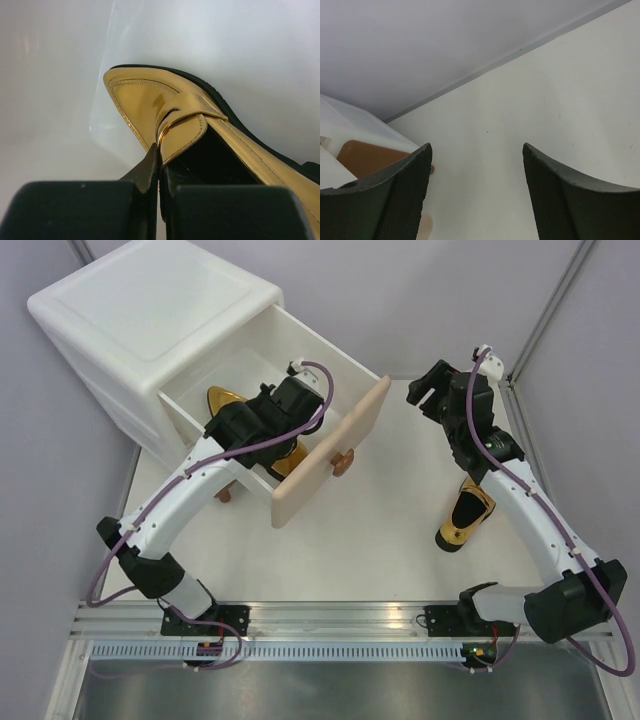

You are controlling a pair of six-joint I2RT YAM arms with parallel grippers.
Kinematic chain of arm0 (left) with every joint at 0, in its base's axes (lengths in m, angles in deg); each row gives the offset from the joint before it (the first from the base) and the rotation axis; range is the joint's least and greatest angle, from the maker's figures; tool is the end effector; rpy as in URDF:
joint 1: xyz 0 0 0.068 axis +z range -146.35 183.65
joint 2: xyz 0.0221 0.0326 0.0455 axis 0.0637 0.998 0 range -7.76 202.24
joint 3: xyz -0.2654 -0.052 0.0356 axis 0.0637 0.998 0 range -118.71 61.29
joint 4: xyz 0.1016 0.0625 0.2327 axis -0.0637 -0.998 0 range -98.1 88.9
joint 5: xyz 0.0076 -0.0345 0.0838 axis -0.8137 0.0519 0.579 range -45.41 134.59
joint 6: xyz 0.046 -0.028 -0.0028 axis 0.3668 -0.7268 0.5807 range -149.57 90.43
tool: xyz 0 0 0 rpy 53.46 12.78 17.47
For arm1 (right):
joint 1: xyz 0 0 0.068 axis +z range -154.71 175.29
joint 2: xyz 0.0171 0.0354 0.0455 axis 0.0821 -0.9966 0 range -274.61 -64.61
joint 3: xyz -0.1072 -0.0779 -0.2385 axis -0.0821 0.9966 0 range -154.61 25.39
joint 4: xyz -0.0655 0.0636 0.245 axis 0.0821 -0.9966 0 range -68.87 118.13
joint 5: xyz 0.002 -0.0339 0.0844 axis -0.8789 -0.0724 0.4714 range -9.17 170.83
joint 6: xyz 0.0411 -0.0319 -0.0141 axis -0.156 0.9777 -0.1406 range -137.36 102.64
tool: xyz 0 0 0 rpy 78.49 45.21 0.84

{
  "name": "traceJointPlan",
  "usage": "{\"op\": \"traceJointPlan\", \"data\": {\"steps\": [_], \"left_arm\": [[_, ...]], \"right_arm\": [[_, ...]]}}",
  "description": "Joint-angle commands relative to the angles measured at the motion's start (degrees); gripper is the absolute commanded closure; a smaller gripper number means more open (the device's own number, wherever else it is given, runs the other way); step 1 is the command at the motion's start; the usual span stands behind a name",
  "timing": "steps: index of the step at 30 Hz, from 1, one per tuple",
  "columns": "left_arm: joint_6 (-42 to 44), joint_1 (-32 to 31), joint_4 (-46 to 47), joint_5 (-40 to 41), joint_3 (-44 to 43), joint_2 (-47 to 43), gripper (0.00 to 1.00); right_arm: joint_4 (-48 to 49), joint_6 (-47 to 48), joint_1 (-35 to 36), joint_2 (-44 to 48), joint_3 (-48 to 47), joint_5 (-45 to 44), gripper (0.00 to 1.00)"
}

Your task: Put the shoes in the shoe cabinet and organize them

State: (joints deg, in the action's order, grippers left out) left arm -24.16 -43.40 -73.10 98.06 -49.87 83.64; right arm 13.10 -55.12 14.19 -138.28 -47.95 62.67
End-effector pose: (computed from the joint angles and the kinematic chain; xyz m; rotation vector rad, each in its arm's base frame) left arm 0.2220 -0.1964 0.4414 0.6085 2.0599 0.7394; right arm 0.2829 0.0849 0.3970 0.5200 1.7694 0.4048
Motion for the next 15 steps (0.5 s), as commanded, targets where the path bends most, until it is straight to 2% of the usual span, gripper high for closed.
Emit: {"op": "traceJointPlan", "data": {"steps": [1, 8, 12, 13, 15], "left_arm": [[5.4, 0.6, 4.6, 0.5, 3.4, -4.3, 0.98], [5.6, 0.6, 5.4, -0.7, 5.2, -5.3, 0.94], [5.1, 0.6, 5.4, -1.9, 4.9, -5.4, 0.73], [5.0, 0.6, 5.4, -2.1, 4.8, -5.3, 0.62], [4.6, 0.6, 5.3, -2.4, 4.1, -5.4, 0.5]], "right_arm": [[1.3, -0.4, -0.2, 2.2, 0.7, 0.2, 0.23], [1.3, 0.0, -0.4, 2.7, 0.9, 0.0, 0.23], [1.3, 0.3, -0.3, 2.7, 0.7, 0.0, 0.22], [1.2, 0.5, -0.4, 2.7, 0.7, 0.0, 0.22], [1.2, 1.0, -0.4, 2.7, 0.4, -0.1, 0.21]]}}
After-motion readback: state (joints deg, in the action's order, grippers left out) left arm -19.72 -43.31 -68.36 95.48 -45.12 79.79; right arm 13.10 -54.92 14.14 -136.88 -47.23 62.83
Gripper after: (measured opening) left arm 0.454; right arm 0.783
